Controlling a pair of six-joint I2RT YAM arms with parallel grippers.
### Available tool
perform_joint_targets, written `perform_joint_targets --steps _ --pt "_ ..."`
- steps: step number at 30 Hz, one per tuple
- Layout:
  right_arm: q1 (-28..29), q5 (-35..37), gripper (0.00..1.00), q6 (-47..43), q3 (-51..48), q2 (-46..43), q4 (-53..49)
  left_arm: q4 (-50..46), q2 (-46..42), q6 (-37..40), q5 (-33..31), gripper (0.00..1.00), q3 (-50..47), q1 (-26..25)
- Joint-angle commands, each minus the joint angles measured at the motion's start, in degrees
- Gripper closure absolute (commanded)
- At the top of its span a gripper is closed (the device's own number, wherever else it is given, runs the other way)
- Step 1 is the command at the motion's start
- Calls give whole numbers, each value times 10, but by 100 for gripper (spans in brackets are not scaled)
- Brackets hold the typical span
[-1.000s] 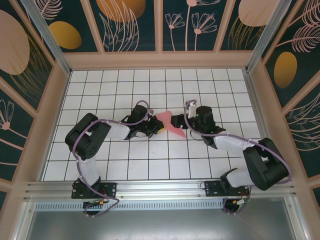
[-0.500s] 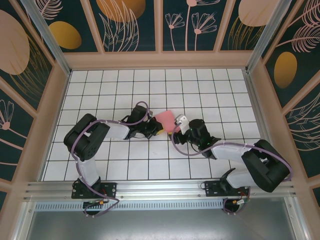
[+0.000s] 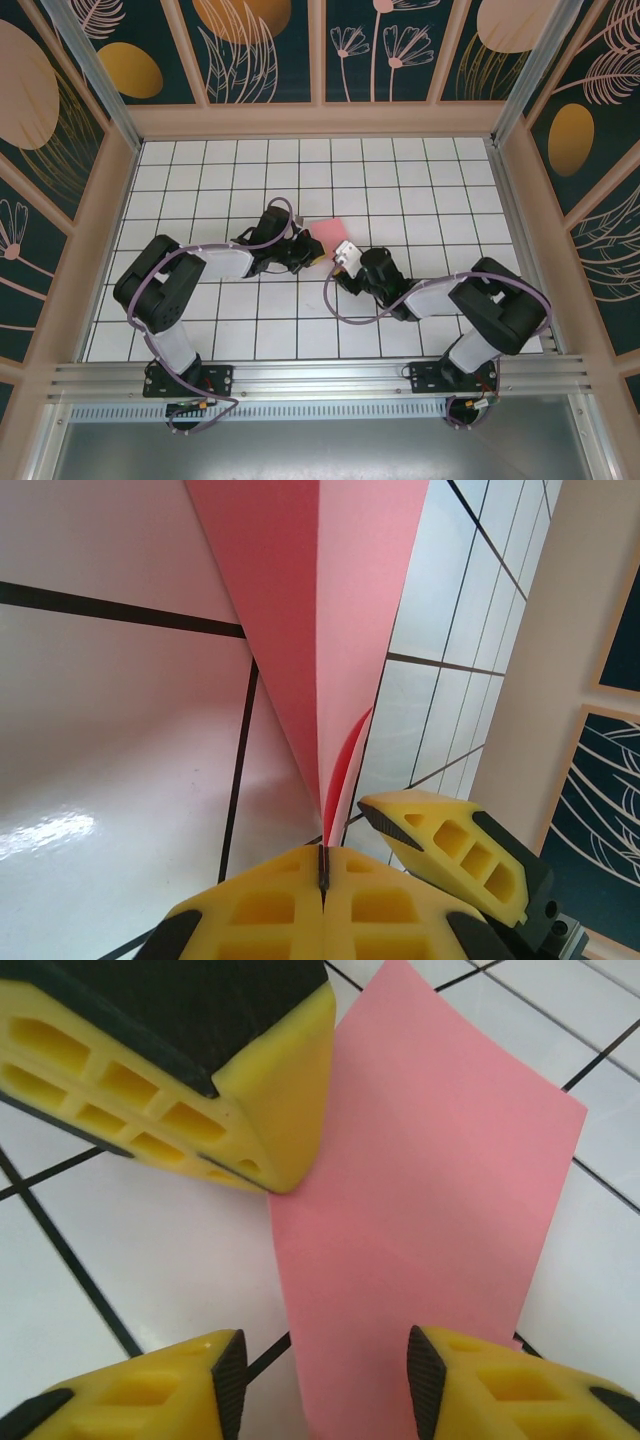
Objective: Fold a paper plane with a square sheet of paper (pick it up from the middle)
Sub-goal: Fold the wing for the fifth time at the center of the table.
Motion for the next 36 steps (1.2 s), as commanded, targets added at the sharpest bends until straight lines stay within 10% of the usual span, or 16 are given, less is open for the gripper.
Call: perform_joint_targets --steps 1,23,36 --pt "9 40 53 -32 3 25 75 -15 -9 14 -4 100 16 0" --pt "2 36 78 -34 11 101 174 -31 -3 17 -3 99 32 4" --pt "-39 -53 98 59 5 58 134 -68 -82 58 -56 58 26 63"
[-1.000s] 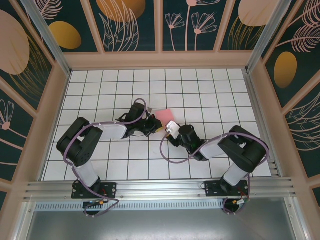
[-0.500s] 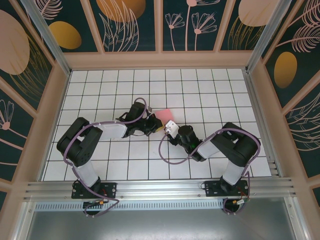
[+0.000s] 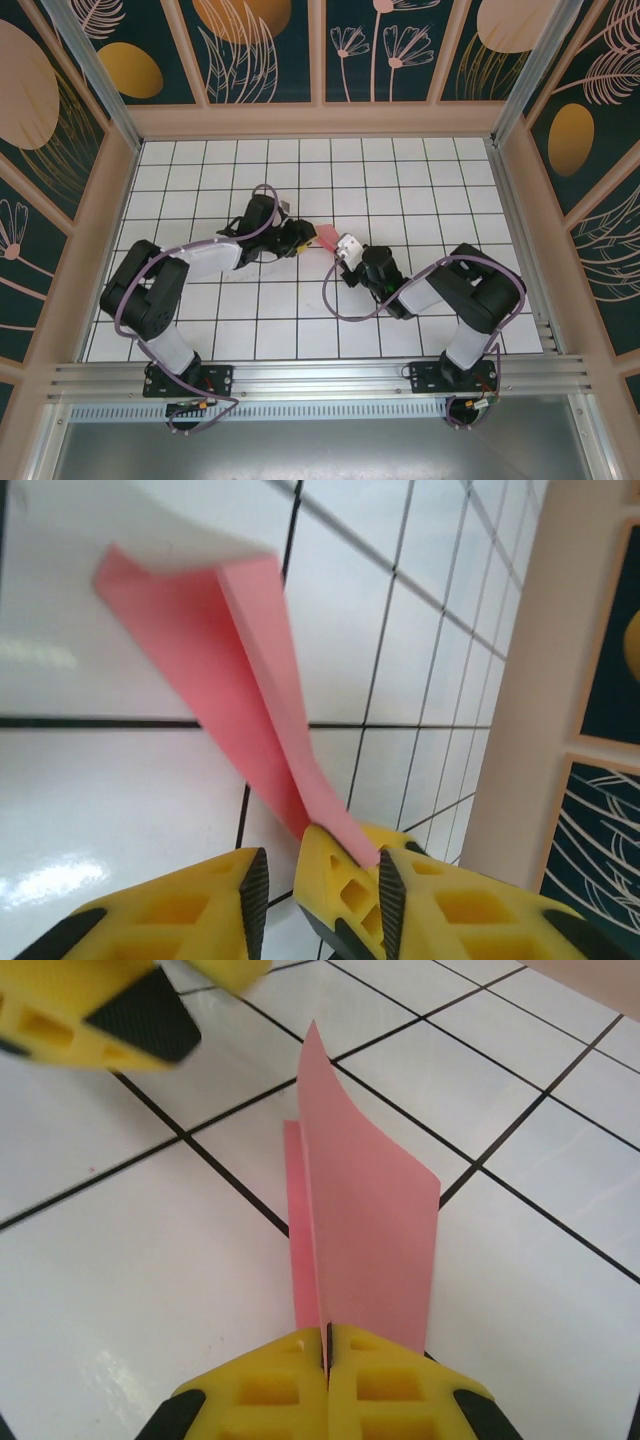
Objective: Fold a paper plane with a square sheet of paper (pick it up from the middle)
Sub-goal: Fold the wing for the fifth time at the center of the table.
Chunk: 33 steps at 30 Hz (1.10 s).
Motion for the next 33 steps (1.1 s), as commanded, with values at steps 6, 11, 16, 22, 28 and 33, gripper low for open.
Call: perform_joint_targets --steps 6,11,16,22,28,33 --pt "-18 -91 100 101 7 -21 -21 13 -52 32 -43 52 -31 14" --pt "-33 -142 100 163 18 -7 -30 84 -56 31 -21 57 -80 14" --pt "-45 -195 100 235 40 10 -44 162 -53 31 -3 62 -130 13" --pt "-50 -224 100 315 57 21 -54 206 -30 29 18 64 -146 6" --pt "-56 -250 100 379 83 37 -88 230 -10 28 25 66 -145 1" --pt "-60 -256 100 397 81 27 -87 244 2 27 27 67 -142 -1"
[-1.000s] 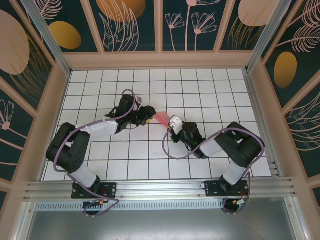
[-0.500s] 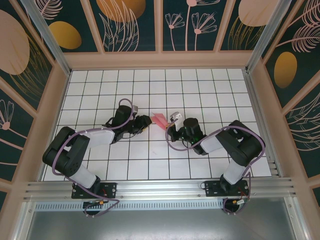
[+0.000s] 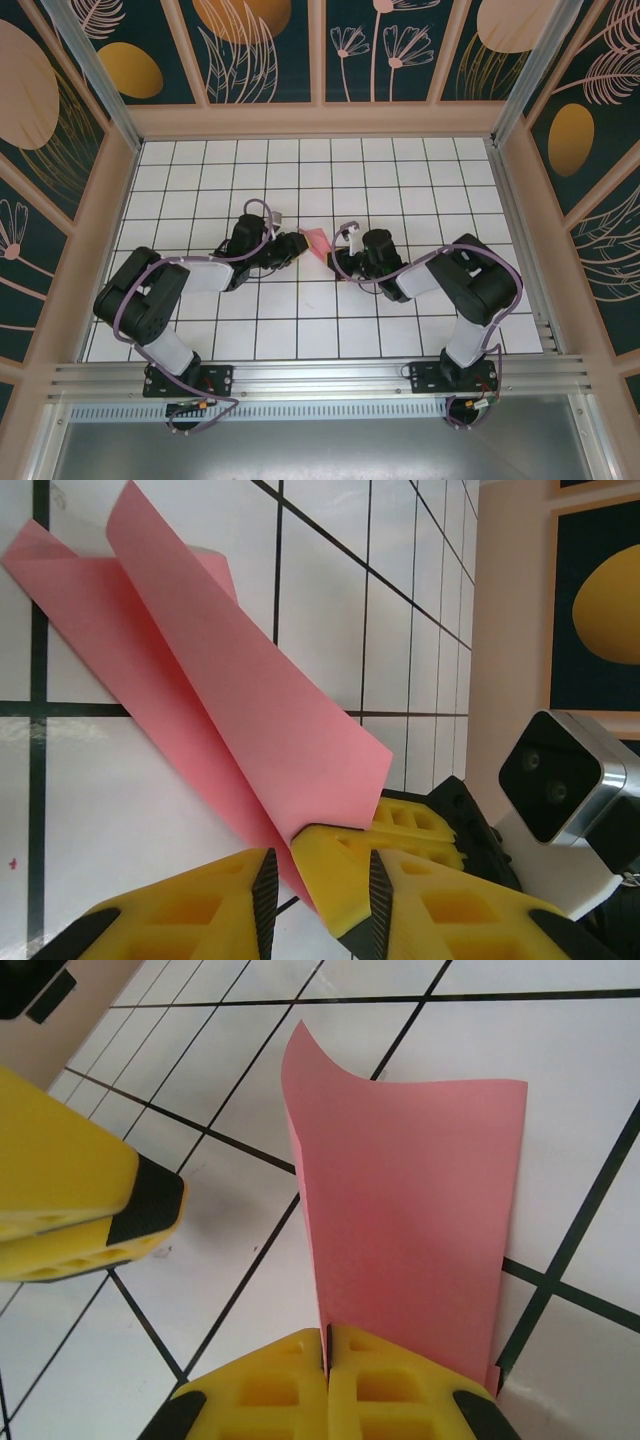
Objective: Fold a paper plane with a square sheet of paper (pick it up from the middle)
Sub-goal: Fold the wing for the fifth time at the center of the table.
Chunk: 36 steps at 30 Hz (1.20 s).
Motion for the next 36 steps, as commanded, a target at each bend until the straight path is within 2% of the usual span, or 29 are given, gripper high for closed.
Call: perform_joint_targets --steps 1,12,17,36 --pt "-10 -22 100 42 9 -7 -7 36 15 5 12 67 1 -5" --pt "-56 -102 100 143 -5 -2 29 77 66 0 25 69 29 -16" --pt "-58 -140 100 172 -5 21 49 91 81 -1 31 69 35 -19" --pt "-85 -174 100 249 -13 59 98 118 112 0 43 71 39 -21"
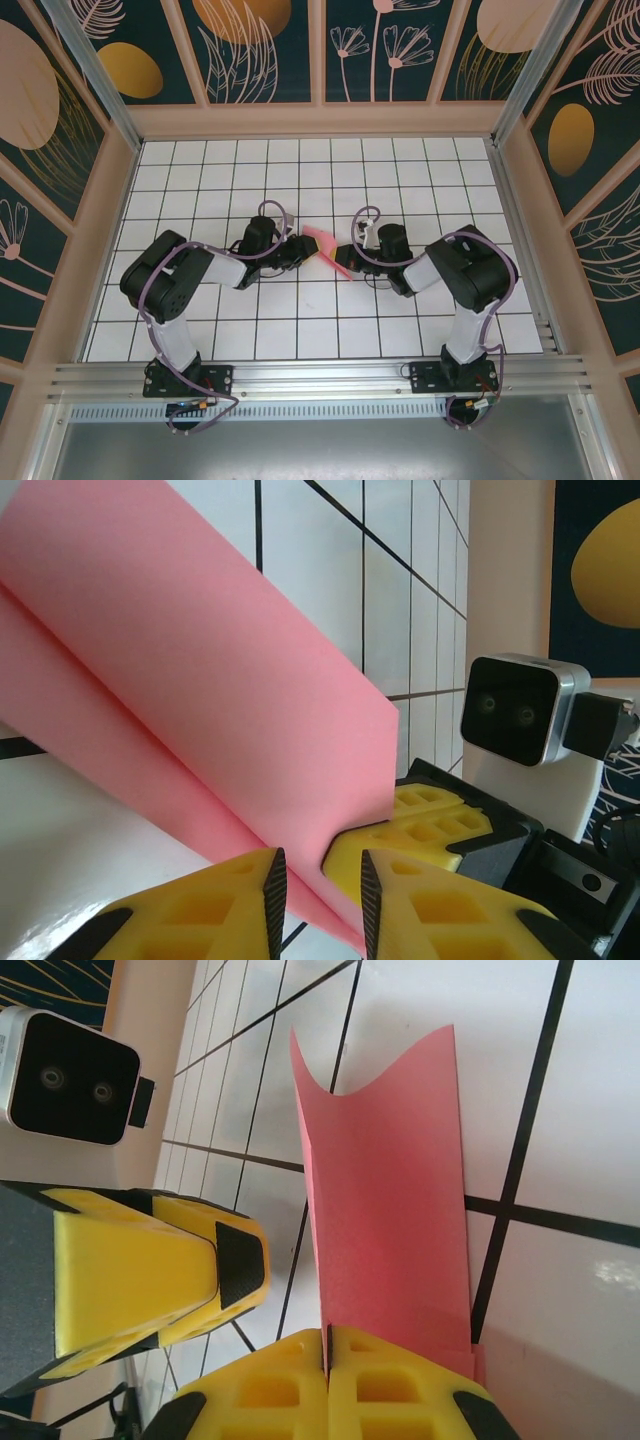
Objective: Fold a paper plane with a square sheet of paper (pick it up from the middle)
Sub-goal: Fold the wing for the fifth time at the center of the table.
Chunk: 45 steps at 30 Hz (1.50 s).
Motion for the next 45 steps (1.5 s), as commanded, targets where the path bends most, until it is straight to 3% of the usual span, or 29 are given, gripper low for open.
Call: perform_joint_targets --steps 1,21,45 --pt "-7 -21 100 21 -7 14 33 26 10 2 10 70 12 -3" --pt "-6 -28 100 -1 10 42 -45 18 27 5 29 71 32 -9" --pt "-1 -37 96 -47 44 16 -136 -42 66 20 3 75 60 -13"
